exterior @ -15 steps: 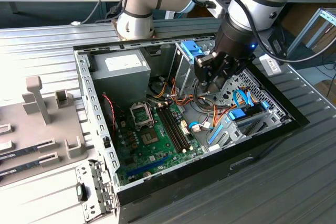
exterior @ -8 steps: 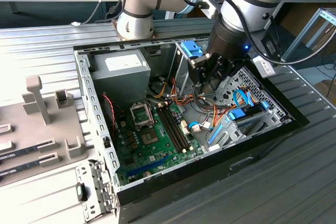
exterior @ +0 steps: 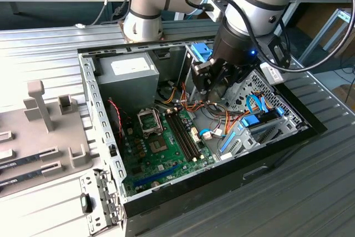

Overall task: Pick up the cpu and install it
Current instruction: 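Pick up the cpu and move it towards the insertion slot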

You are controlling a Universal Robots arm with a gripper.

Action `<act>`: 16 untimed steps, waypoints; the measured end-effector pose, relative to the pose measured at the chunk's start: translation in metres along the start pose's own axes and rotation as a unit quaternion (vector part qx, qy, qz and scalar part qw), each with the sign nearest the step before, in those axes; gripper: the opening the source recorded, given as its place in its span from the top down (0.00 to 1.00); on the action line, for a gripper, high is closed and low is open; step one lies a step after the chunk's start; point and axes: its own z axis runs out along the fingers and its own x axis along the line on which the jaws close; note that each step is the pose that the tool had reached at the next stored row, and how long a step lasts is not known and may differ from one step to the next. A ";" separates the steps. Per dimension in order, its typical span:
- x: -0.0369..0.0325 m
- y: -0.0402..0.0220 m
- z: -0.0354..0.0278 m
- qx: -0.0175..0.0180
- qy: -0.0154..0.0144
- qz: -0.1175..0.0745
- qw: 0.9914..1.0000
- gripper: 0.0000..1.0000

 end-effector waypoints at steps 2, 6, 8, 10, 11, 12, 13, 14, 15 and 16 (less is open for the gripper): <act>0.0011 0.0000 0.0008 0.000 0.000 0.000 1.000 0.53; 0.0038 -0.0002 0.0029 0.000 0.000 0.000 1.000 0.53; 0.0056 -0.0003 0.0035 0.000 0.000 0.000 1.000 0.53; 0.0091 -0.0004 0.0043 0.000 0.000 0.000 1.000 0.53; 0.0108 -0.0005 0.0045 0.000 0.000 0.000 1.000 0.53; 0.0119 -0.0005 0.0047 0.000 0.000 0.000 1.000 0.53; 0.0130 -0.0005 0.0049 0.000 0.000 0.000 1.000 0.53; 0.0146 -0.0005 0.0051 0.000 0.000 0.000 1.000 0.53; 0.0158 -0.0006 0.0053 0.000 0.000 0.000 1.000 0.53; 0.0175 -0.0006 0.0056 0.000 0.000 0.000 1.000 0.53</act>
